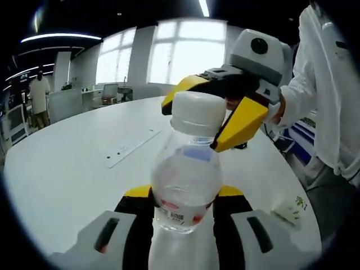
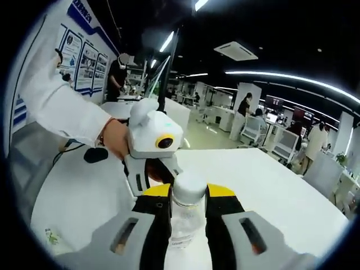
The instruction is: Arrange the tabletop items into an orderly group along one side of the table until the central work area is clear of visible clutter.
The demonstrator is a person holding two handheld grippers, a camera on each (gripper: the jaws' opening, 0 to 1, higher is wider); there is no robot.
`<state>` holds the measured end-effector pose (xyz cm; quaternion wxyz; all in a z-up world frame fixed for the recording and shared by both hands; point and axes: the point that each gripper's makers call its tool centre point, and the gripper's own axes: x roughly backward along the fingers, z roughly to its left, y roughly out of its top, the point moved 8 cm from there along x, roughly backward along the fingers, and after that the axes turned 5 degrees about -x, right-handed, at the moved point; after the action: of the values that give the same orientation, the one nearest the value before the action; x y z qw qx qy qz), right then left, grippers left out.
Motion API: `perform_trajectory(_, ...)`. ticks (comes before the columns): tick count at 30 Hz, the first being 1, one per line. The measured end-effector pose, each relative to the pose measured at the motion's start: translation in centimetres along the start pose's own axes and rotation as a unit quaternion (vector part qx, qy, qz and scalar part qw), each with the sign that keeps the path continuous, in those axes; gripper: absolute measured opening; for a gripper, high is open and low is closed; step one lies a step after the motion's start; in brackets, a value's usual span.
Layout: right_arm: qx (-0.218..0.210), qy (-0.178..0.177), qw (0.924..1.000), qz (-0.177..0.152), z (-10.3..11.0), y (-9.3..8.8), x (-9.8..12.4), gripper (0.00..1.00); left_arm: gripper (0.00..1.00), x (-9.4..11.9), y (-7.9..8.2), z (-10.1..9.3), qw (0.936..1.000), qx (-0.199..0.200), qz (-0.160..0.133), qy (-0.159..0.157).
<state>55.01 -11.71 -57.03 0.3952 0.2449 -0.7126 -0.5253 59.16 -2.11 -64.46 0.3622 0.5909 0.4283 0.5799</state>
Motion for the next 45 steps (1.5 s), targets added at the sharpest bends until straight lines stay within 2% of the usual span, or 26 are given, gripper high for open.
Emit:
perform_trajectory(13,0.011,0.002,0.9997,0.02,0.5,-0.8,0.1,0.2,0.41,-0.4,-0.6,-0.2,0.9999,-0.005,0.013,-0.009)
perform_trajectory(22,-0.005,-0.006,0.9997,0.024,0.4,-1.0,0.4,0.2,0.41,-0.6,-0.5,-0.3,0.9998,-0.007,0.013,-0.012)
perform_trajectory(30,-0.019,-0.007,0.9995,0.022,0.1,-1.2,0.5,0.21,0.42,-0.4,0.0,-0.2,0.9999,0.005,-0.005,-0.011)
perform_trajectory(38,-0.025,-0.007,0.9994,0.023,0.0,-1.2,0.5,0.25,0.46,-0.3,-0.2,-0.2,0.9999,0.014,-0.002,-0.008)
perform_trajectory(40,-0.028,-0.007,0.9993,0.022,0.0,-1.2,0.5,0.26,0.49,-0.3,-0.3,-0.2,0.9994,0.033,0.0,-0.006)
perform_trajectory(42,-0.029,-0.008,0.9993,0.024,0.0,-1.2,0.4,0.27,0.51,-0.2,-0.3,-0.2,0.9998,0.019,-0.001,-0.002)
perform_trajectory(45,-0.032,-0.011,0.9992,0.021,-0.1,-1.1,0.4,0.29,0.51,0.0,-0.3,-0.1,0.9992,0.039,0.002,-0.002)
